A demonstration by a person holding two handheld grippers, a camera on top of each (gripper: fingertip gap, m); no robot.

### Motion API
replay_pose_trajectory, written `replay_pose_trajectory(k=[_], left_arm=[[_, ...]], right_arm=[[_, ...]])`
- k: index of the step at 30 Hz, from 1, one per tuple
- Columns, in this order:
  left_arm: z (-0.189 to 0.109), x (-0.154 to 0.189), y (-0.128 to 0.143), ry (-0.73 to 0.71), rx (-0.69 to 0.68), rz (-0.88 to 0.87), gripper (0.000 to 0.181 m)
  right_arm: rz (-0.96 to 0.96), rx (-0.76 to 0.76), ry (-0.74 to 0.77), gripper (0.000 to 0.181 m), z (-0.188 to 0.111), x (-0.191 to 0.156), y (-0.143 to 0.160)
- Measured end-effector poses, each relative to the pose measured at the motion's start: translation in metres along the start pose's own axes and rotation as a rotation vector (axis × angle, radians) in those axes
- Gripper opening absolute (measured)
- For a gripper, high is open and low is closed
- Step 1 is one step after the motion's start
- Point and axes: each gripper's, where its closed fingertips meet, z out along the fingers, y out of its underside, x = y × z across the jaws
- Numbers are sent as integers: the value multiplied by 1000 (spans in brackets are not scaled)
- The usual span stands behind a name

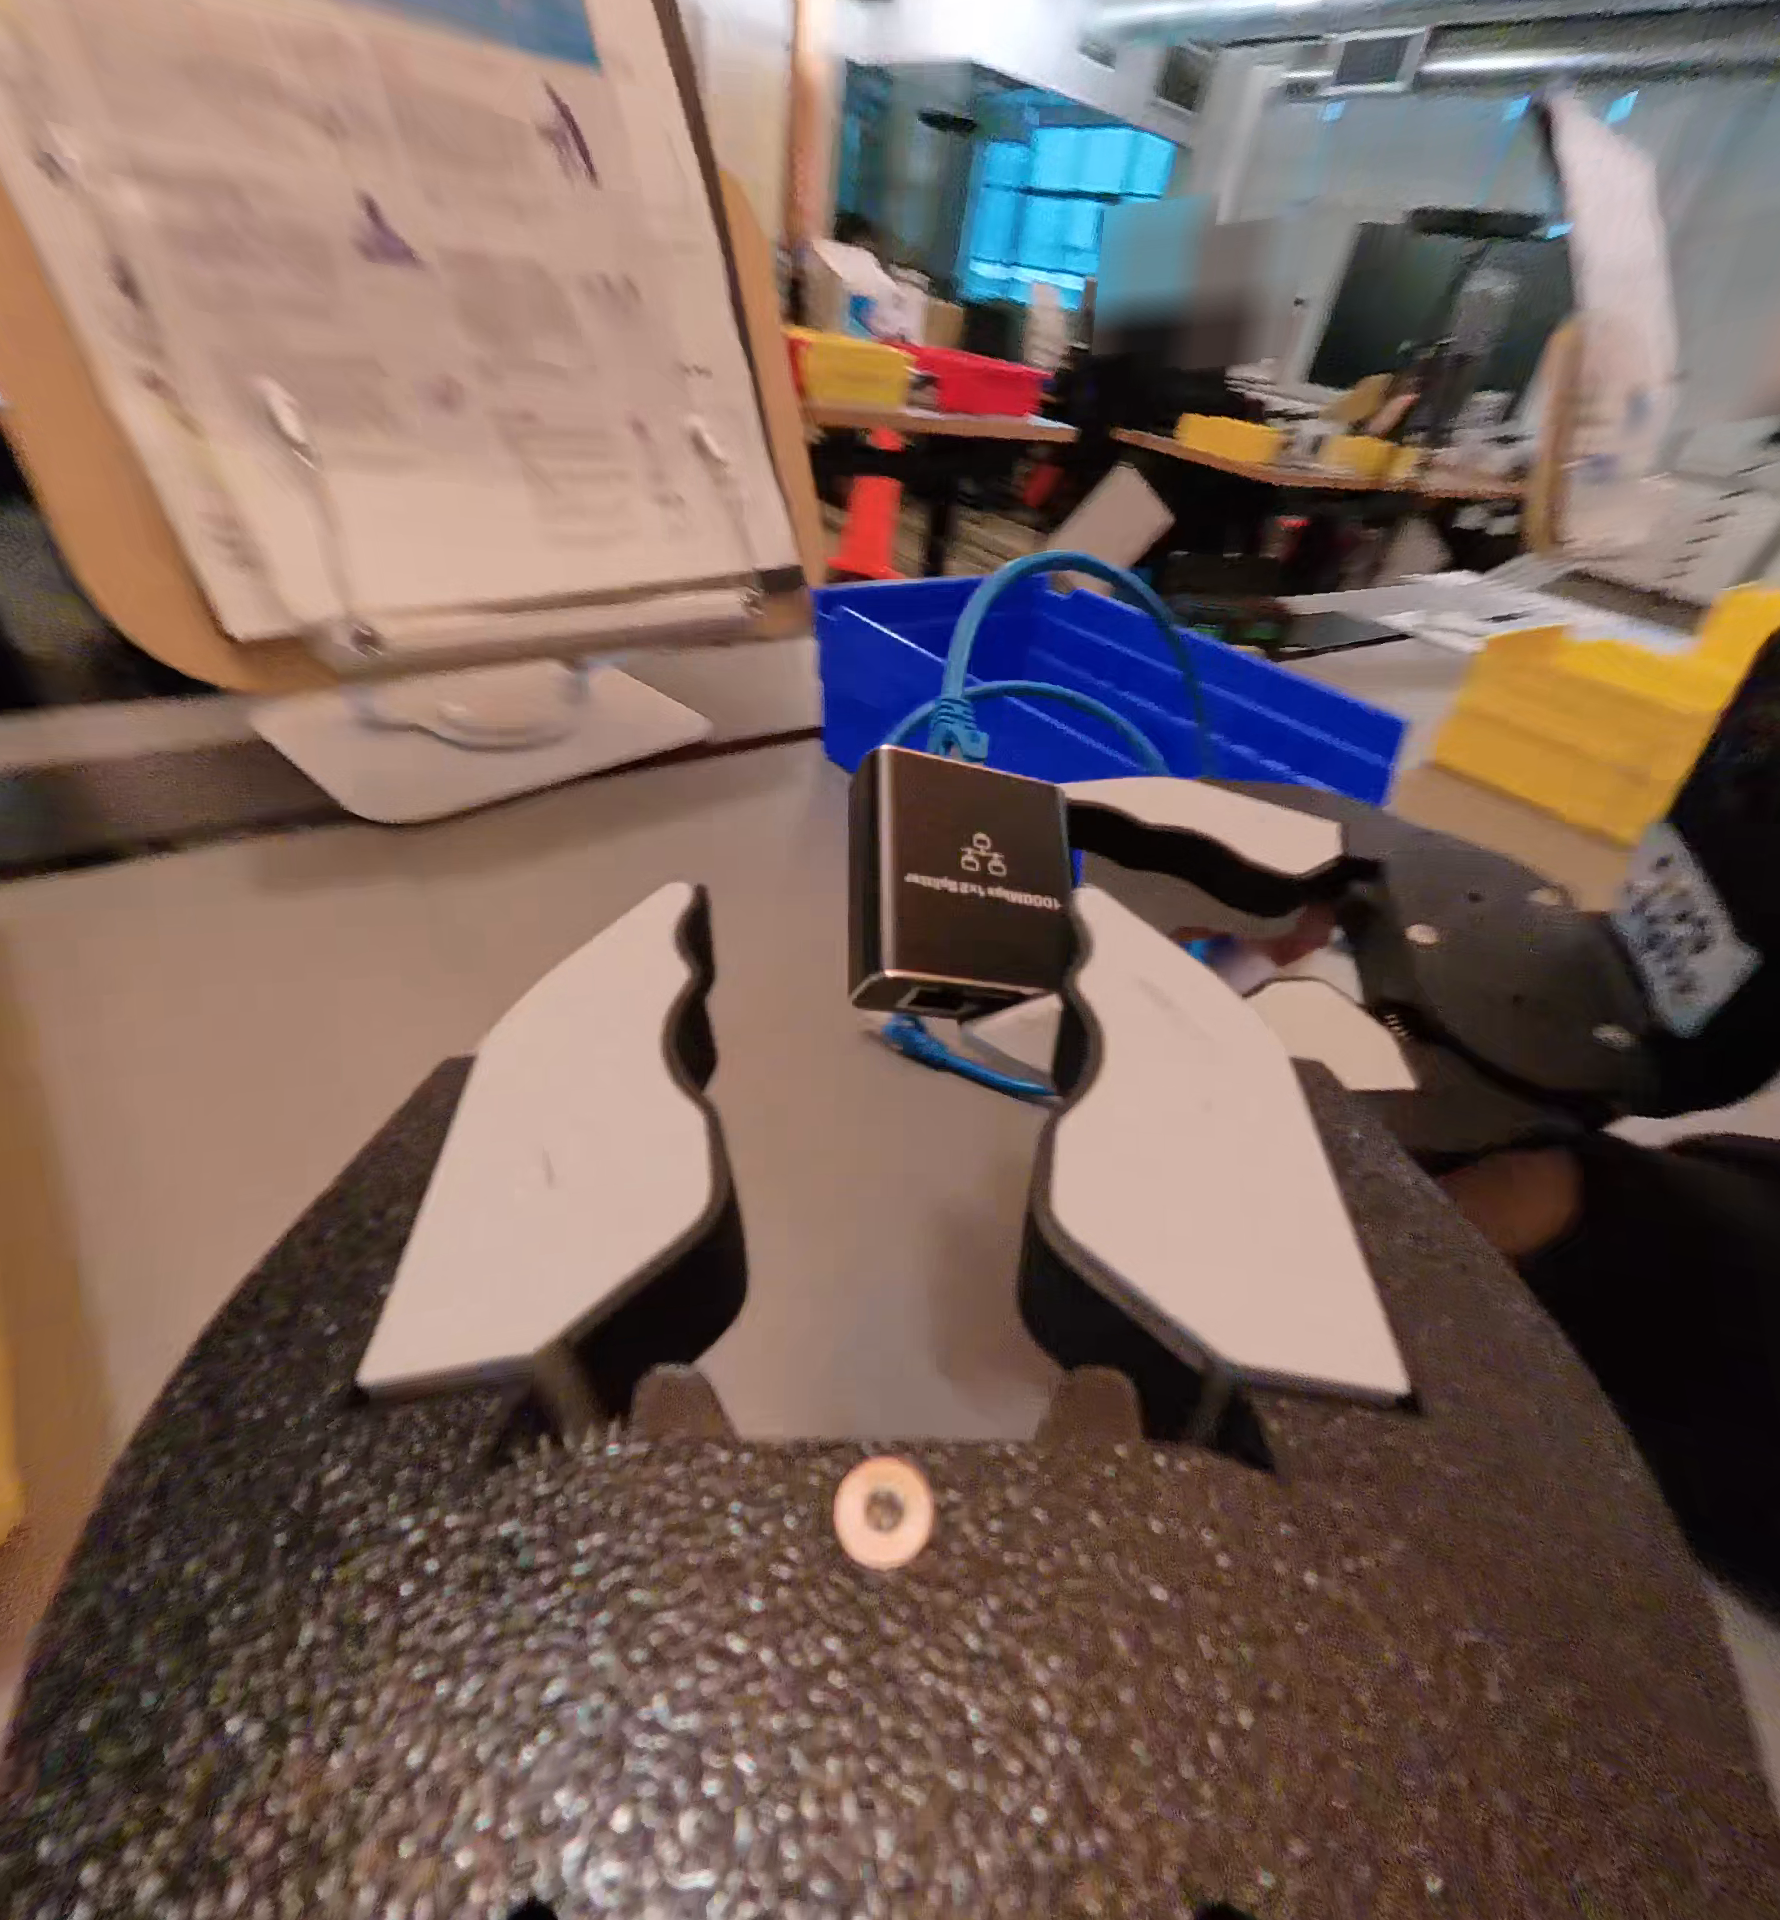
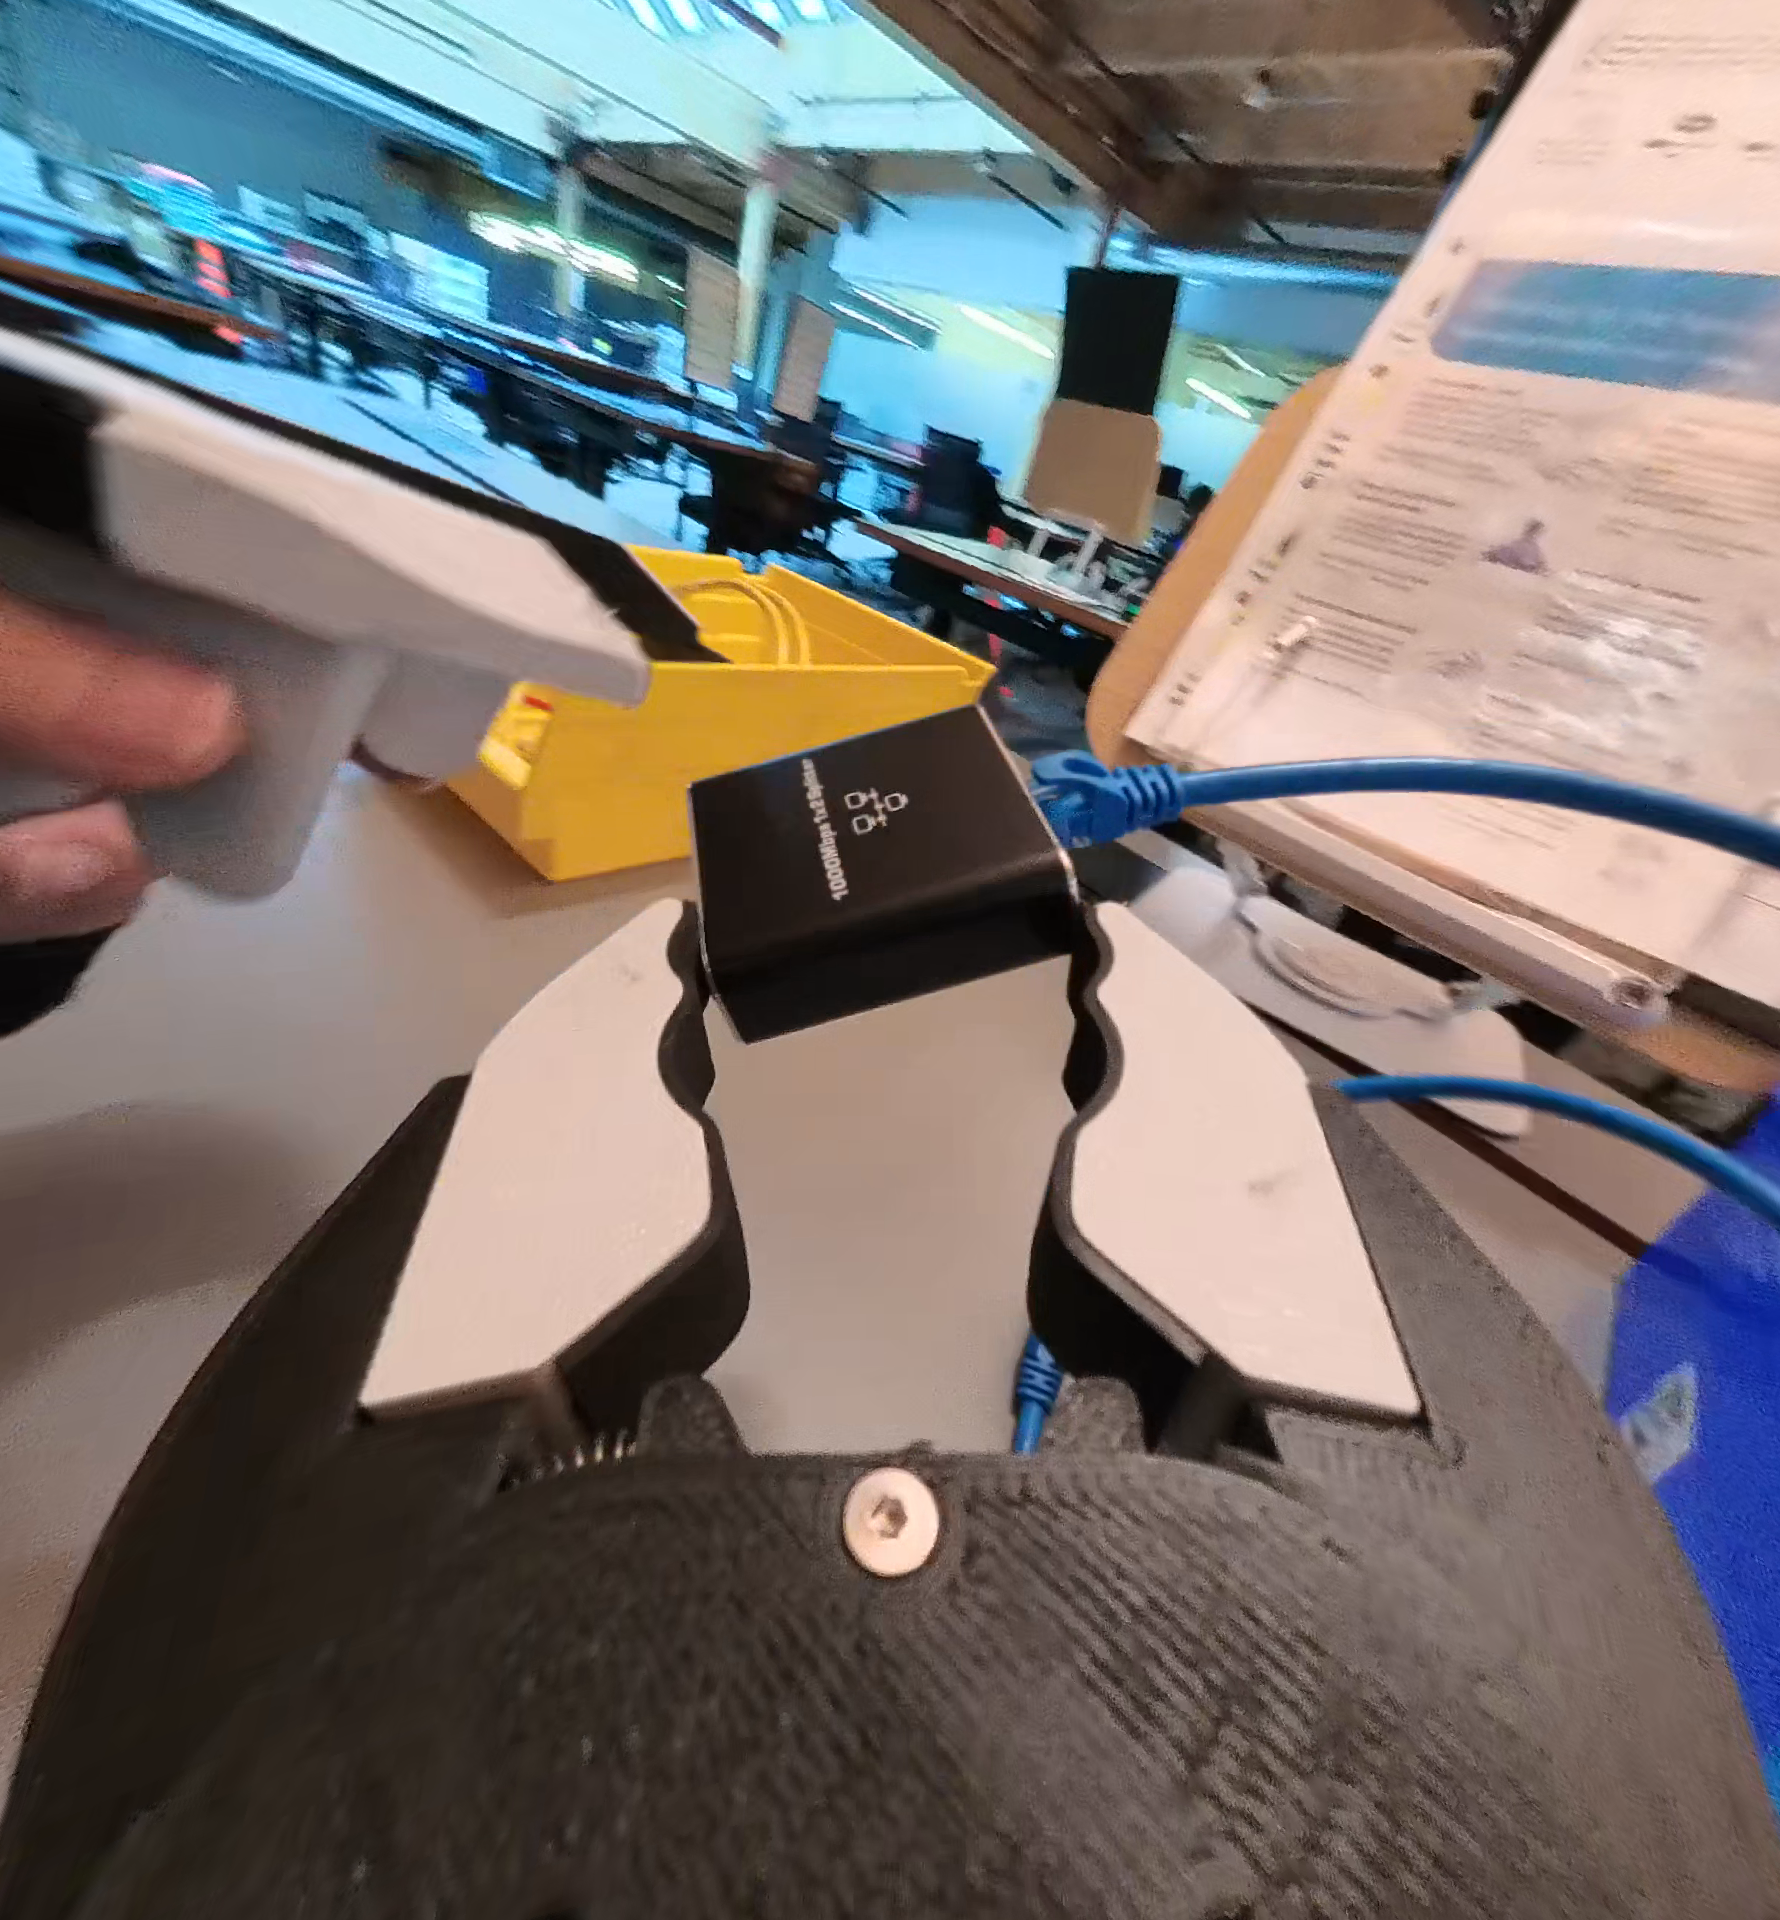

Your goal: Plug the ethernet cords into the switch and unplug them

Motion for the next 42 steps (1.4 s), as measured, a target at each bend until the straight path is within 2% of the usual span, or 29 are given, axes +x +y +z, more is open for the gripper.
replay_pose_trajectory(k=[2, 4, 10, 13, 15, 19, 21, 23, 27, 28, 30, 31, 33, 36, 38, 40, 42], left_arm=[[2, 7, 6, -51, -16, 67, 70], [9, 7, 17, -91, -104, 93, 79], [23, 9, 47, -94, -366, 46, 89], [24, 11, 55, -87, -416, 27, 79], [24, 10, 54, -84, -406, 16, 63], [25, 8, 59, -48, -426, 25, 60], [24, 1, 60, -44, -435, 86, 60], [19, -12, 59, -83, -448, 218, 59], [4, -48, 47, -215, -555, 510, 59], [2, -55, 44, -222, -581, 575, 59], [-4, -60, 42, -201, -649, 683, 60], [-7, -61, 41, -182, -686, 750, 60], [-12, -58, 40, -144, -749, 860, 59], [-14, -44, 39, -46, -789, 950, 60], [-14, -33, 37, 16, -814, 985, 60], [-14, -32, 30, 8, -859, 1046, 60], [-13, -27, 23, 24, -885, 1064, 60]], right_arm=[[-74, -38, 35, 67, 0, 1, 4], [-178, -53, 62, 67, 0, -1, 3], [-474, -120, 124, 67, 2, -12, 3], [-584, -150, 155, 67, 2, -14, 3], [-613, -153, 148, 67, 2, -16, 4], [-670, -157, 137, 67, 2, -18, 5], [-655, -157, 99, 66, 4, -21, 8], [-607, -133, 26, 64, 5, -27, 11], [-524, -28, -213, 90, -2, -60, 4], [-479, -9, -305, 97, -6, -74, -1], [-414, 37, -453, 91, -19, -95, -16], [-407, 43, -448, 90, -21, -92, -24], [-386, 60, -388, 103, -26, -76, -45], [-350, 139, -396, 97, -47, -62, -83], [-352, 219, -325, 101, -61, -46, -109], [-356, 290, -287, 106, -80, -36, -136], [-285, 393, -315, 107, -108, -33, -166]])
